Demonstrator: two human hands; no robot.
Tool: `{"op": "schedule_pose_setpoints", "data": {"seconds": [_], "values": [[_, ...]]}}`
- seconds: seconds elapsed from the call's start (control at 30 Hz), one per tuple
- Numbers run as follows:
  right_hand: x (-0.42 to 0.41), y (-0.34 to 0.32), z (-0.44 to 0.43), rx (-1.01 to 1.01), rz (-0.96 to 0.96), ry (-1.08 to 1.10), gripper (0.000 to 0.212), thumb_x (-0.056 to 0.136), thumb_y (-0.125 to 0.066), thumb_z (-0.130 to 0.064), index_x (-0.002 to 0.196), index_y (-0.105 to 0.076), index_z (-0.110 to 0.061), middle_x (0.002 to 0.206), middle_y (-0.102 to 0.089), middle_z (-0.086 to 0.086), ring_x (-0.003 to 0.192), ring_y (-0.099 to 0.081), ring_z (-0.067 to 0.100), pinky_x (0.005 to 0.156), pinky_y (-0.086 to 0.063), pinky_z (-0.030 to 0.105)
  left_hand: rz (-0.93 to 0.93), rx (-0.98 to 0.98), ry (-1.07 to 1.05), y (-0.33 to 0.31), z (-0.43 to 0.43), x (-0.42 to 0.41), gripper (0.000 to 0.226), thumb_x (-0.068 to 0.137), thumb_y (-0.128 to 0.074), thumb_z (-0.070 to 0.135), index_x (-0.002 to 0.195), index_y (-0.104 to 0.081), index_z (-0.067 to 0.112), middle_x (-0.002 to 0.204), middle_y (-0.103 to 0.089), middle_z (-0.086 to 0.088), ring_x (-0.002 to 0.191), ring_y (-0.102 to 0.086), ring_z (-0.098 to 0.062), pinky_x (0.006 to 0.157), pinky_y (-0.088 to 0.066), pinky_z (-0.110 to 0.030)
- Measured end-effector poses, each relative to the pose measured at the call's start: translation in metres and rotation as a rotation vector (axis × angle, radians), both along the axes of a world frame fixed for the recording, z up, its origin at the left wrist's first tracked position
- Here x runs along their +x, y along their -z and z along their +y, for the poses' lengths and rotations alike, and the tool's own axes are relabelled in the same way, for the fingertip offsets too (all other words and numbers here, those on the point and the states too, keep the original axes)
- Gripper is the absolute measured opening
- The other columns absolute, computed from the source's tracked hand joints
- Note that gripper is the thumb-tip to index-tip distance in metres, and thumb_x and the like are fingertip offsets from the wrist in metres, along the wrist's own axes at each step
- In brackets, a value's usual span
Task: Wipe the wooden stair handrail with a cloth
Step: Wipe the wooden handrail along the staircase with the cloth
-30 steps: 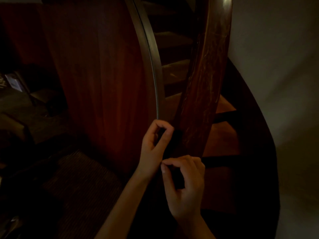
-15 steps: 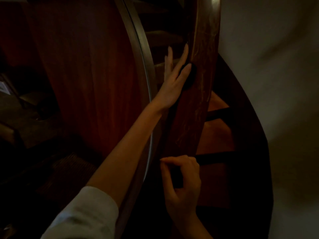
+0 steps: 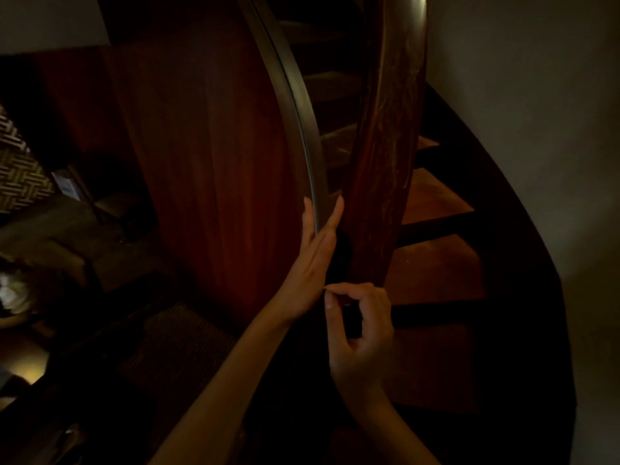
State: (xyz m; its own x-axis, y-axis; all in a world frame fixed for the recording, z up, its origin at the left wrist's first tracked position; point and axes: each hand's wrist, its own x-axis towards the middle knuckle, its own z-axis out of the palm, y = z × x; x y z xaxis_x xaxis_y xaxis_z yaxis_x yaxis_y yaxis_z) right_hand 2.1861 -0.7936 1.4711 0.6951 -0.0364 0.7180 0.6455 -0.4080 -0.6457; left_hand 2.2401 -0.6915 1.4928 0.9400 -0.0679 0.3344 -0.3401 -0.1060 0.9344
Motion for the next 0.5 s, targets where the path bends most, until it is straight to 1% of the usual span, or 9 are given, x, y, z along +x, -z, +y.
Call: {"op": "schedule_pose_setpoints", "data": {"seconds": [0.03,0.07,0.1,0.17,0.2,0.23,0.33,0.43,0.5], "values": [[0.001,0.001,0.000,0.005,-0.001,0.004,0.006,0.091,-0.059,-0.024,0.092,-0.065,-0.022,0.089,-0.060,-0.018,0.086,-0.056,0.003,0.073,-0.049,0.041,-0.023,0.053,-0.017,-0.011,-0.002,0.014,0.047,0.106,-0.018,0.030,0.152,-0.009,0.035,0.146,0.016,0.048,0.142,0.026,-0.001,0.120,0.004,-0.034],[0.003,0.002,-0.001,0.001,-0.005,0.004,0.006,0.091,-0.059,-0.024,0.092,-0.065,-0.023,0.089,-0.060,-0.018,0.086,-0.056,0.003,0.073,-0.049,0.040,-0.047,0.105,-0.036,-0.023,-0.003,0.029,0.047,0.107,-0.017,0.027,0.153,-0.005,0.033,0.141,0.014,0.053,0.141,0.029,-0.004,0.119,0.009,-0.043],[0.004,0.004,-0.001,-0.008,-0.011,-0.005,0.006,0.092,-0.059,-0.024,0.093,-0.064,-0.022,0.089,-0.061,-0.016,0.086,-0.056,0.003,0.073,-0.048,0.040,-0.055,0.136,-0.058,-0.036,-0.004,0.044,0.048,0.108,-0.016,0.026,0.153,-0.003,0.031,0.146,0.015,0.047,0.141,0.030,-0.007,0.118,0.012,-0.047],[0.006,0.007,-0.003,-0.016,-0.010,-0.035,0.007,0.093,-0.059,-0.024,0.095,-0.065,-0.021,0.090,-0.061,-0.014,0.087,-0.057,0.005,0.076,-0.046,0.037,-0.032,0.148,-0.095,-0.060,-0.006,0.073,0.048,0.108,-0.015,0.029,0.154,-0.001,0.031,0.160,0.017,0.017,0.143,0.030,-0.014,0.118,0.012,-0.052],[0.007,0.008,-0.004,-0.014,-0.001,-0.047,0.007,0.093,-0.059,-0.024,0.095,-0.065,-0.021,0.090,-0.060,-0.015,0.087,-0.057,0.005,0.077,-0.044,0.034,-0.022,0.143,-0.113,-0.070,-0.007,0.084,0.048,0.108,-0.014,0.030,0.154,-0.001,0.030,0.162,0.017,0.007,0.144,0.029,-0.016,0.117,0.012,-0.053],[0.007,0.009,-0.005,-0.011,0.006,-0.051,0.008,0.093,-0.059,-0.024,0.095,-0.065,-0.022,0.089,-0.060,-0.016,0.088,-0.056,0.004,0.079,-0.043,0.032,-0.017,0.132,-0.125,-0.076,-0.008,0.092,0.048,0.108,-0.013,0.030,0.155,-0.001,0.029,0.162,0.016,0.003,0.144,0.028,-0.018,0.116,0.012,-0.053],[0.010,0.011,-0.005,0.001,0.003,-0.044,0.008,0.094,-0.058,-0.025,0.095,-0.065,-0.022,0.088,-0.060,-0.017,0.087,-0.055,0.002,0.081,-0.040,0.027,-0.032,0.107,-0.138,-0.078,-0.012,0.095,0.048,0.108,-0.011,0.029,0.155,0.000,0.026,0.162,0.014,0.003,0.145,0.026,-0.018,0.115,0.010,-0.048],[0.012,0.014,-0.005,0.019,-0.021,-0.049,0.007,0.093,-0.059,-0.024,0.096,-0.065,-0.022,0.089,-0.059,-0.017,0.087,-0.055,0.002,0.080,-0.040,0.028,-0.014,0.099,-0.123,-0.061,-0.010,0.076,0.048,0.108,-0.011,0.027,0.155,-0.003,0.026,0.162,0.017,0.002,0.147,0.020,-0.017,0.116,0.000,-0.045],[0.013,0.014,-0.005,0.027,-0.038,-0.052,0.007,0.093,-0.059,-0.023,0.096,-0.065,-0.022,0.091,-0.058,-0.018,0.087,-0.054,0.001,0.080,-0.040,0.026,0.023,0.110,-0.122,-0.043,-0.008,0.055,0.048,0.107,-0.013,0.026,0.154,-0.005,0.028,0.162,0.018,-0.001,0.148,0.014,-0.020,0.115,-0.008,-0.044]]}}
